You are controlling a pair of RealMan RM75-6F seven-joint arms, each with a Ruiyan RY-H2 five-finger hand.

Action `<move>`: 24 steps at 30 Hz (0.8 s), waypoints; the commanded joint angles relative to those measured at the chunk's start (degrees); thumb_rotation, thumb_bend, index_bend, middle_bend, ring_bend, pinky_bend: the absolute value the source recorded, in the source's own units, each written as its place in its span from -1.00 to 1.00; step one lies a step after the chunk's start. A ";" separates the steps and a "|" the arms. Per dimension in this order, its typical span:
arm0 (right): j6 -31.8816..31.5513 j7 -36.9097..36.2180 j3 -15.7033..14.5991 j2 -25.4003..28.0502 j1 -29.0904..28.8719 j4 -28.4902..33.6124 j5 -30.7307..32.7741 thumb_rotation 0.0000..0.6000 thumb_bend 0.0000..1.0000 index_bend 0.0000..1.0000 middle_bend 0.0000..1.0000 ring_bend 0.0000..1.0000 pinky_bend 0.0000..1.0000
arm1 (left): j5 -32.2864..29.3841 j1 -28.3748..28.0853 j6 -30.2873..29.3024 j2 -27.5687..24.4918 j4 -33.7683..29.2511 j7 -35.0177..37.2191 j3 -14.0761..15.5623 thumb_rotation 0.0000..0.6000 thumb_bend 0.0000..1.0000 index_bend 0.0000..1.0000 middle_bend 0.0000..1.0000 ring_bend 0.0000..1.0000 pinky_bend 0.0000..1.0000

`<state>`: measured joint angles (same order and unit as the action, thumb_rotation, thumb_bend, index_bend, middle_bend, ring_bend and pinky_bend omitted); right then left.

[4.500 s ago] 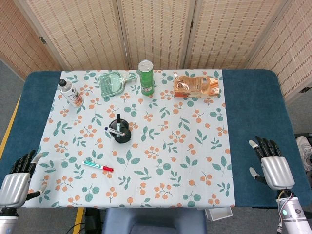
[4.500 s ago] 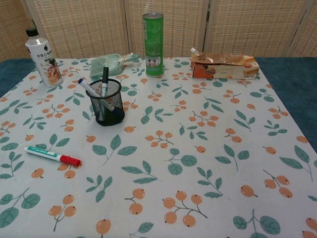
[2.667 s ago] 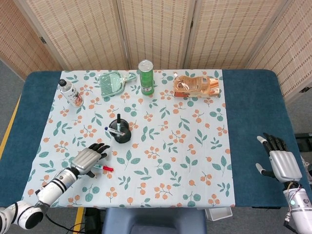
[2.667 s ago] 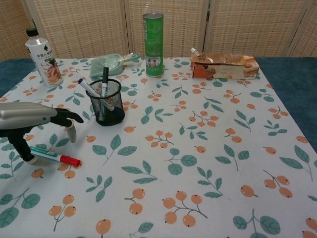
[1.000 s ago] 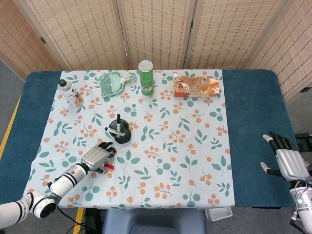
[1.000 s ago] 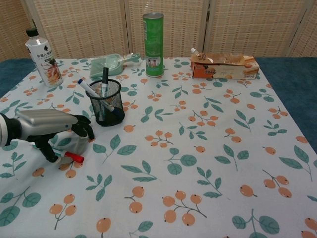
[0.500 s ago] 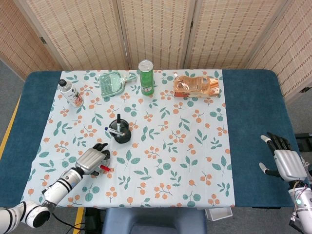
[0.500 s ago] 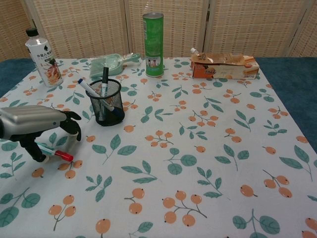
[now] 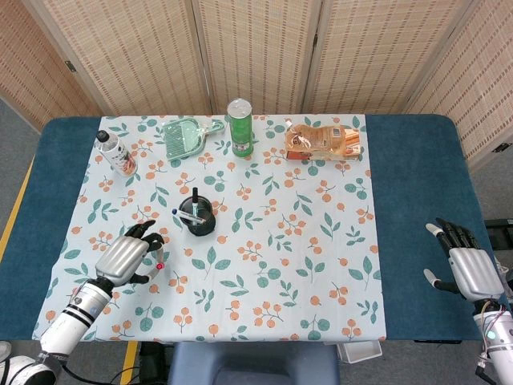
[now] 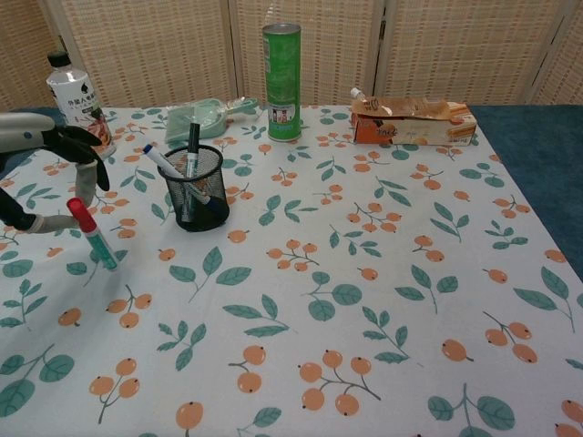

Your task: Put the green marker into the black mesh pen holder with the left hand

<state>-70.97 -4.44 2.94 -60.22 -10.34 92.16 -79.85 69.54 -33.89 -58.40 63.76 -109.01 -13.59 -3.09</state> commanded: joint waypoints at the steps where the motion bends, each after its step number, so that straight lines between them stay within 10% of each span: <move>1: 0.25 0.02 -0.08 -0.03 -0.10 -0.06 0.00 1.00 -0.40 -0.85 -1.00 -1.00 -1.00 | -1.94 1.74 -1.33 -3.84 -2.48 10.13 -3.88 1.00 -0.10 0.24 -0.31 -0.98 -0.70; 10: 0.04 -0.07 -0.22 0.04 0.15 -0.11 0.11 1.00 -0.40 -0.85 -1.00 -1.00 -1.00 | -4.39 1.13 3.81 -10.53 -3.90 25.90 -9.17 1.00 -0.10 0.26 -0.27 -0.97 -0.70; 24: -1.16 0.08 -0.59 0.08 0.21 0.69 -2.01 1.00 -0.40 -0.85 -1.00 -1.00 -1.00 | -8.37 -0.14 7.10 -13.97 0.86 28.98 -11.75 1.00 -0.09 0.28 -0.23 -0.97 -0.70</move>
<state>-72.28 -4.52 2.31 -60.07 -10.02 92.78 -81.91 61.50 -33.98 -51.22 49.93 -108.37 15.64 -14.79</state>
